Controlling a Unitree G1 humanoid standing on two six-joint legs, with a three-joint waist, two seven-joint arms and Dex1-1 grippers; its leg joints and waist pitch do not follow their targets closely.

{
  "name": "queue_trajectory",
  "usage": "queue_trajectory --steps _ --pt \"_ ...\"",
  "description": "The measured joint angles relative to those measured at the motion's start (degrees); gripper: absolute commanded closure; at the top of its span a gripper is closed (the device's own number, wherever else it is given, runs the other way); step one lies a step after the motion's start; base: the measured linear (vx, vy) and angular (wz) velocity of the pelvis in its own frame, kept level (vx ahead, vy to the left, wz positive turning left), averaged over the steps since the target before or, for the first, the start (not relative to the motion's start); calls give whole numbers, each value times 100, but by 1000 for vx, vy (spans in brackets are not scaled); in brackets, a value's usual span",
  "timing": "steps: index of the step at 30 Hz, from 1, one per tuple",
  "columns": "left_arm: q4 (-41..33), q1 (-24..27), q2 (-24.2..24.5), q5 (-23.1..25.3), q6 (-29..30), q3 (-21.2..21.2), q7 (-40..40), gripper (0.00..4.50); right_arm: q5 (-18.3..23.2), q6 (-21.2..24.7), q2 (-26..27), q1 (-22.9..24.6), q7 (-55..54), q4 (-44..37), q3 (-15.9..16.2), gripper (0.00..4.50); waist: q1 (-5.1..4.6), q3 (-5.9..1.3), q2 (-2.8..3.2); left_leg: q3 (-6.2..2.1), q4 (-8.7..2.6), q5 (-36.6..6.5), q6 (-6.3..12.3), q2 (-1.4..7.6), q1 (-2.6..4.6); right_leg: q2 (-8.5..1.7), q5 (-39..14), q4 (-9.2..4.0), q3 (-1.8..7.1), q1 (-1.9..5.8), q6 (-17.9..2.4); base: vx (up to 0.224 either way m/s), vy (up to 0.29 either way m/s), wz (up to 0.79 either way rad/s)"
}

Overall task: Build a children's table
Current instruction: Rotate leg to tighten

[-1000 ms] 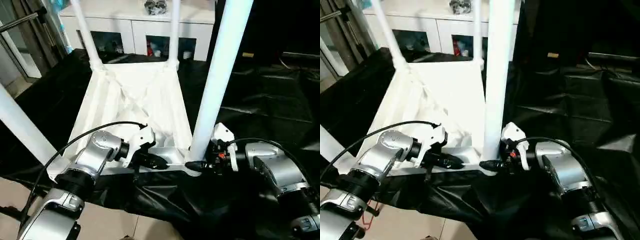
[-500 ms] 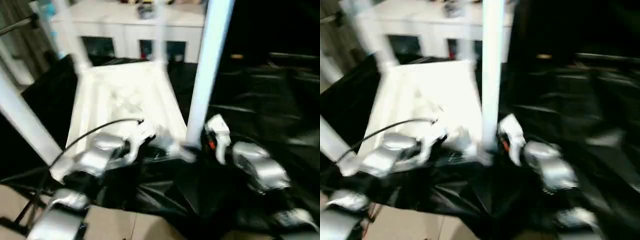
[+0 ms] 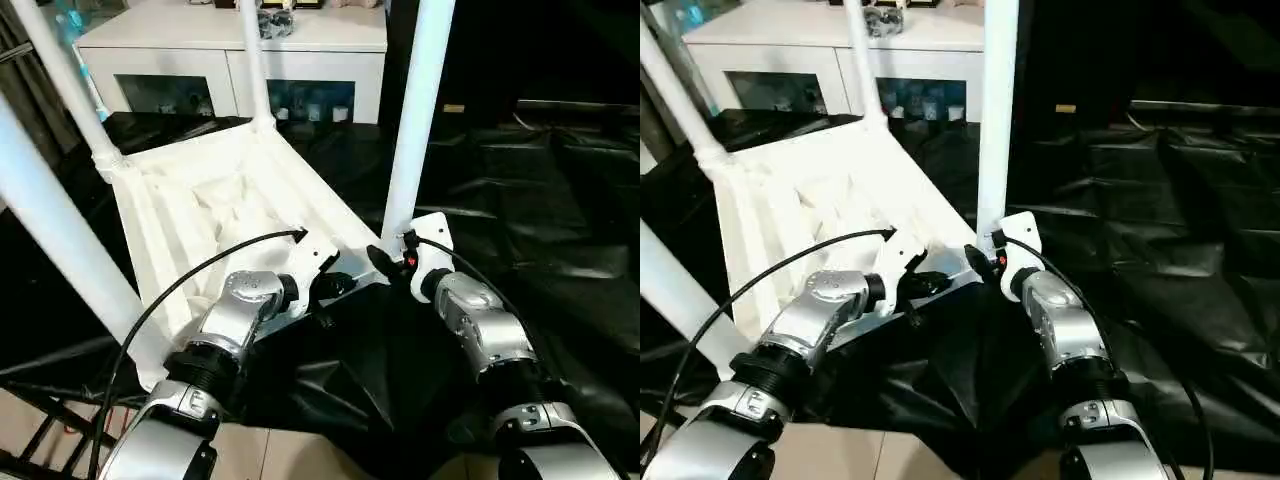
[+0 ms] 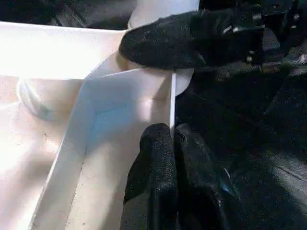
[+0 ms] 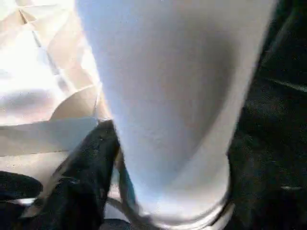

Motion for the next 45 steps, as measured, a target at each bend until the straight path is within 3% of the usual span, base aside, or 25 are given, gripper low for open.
queue_trajectory --steps 6,15,18,31,38,40,45 --pt "-282 112 335 -97 1 -107 -664 450 16 41 -562 169 1270 -368 353 68 12 0 -6 3 -54 -5 -6 2 -14 4 14 3 -5 -12 -23 0 0 0" --pt "-622 229 1004 -299 -56 -418 -2208 450 420 386 -1459 487 3499 -1160 849 68 304 -12 0 3 -51 -1 17 6 -46 8 -13 33 -6 -72 -22 0 0 0" --pt "-717 269 1194 -344 11 -505 -2616 450 478 422 -1553 550 3969 -1274 1010 68 341 -12 0 4 -28 -1 16 6 -47 5 -13 48 0 -72 -23 0 0 0" --pt "-711 263 1337 -349 37 -597 -3127 450 583 650 -1667 680 4292 -1533 1133 167 343 -10 -2 3 -2 -16 -16 7 -43 2 -17 90 10 -70 -17 0 0 0" --pt "-631 263 1315 -344 9 -550 -2996 450 574 644 -1521 717 4047 -1475 1049 181 330 -12 -5 3 0 -13 -18 8 -28 2 -15 96 10 -57 -20 0 0 0" --pt "-450 255 1213 -326 -43 -421 -2632 450 473 515 -1215 631 3459 -1144 892 183 290 -14 -9 2 3 -13 -21 9 5 2 -26 95 9 -19 -1 0 0 0" --pt "-69 75 814 -165 -68 -200 -1610 450 367 422 -527 260 1698 -379 459 187 48 2 -14 -18 7 -14 -22 6 63 0 -42 31 -6 20 25 0 0 0"
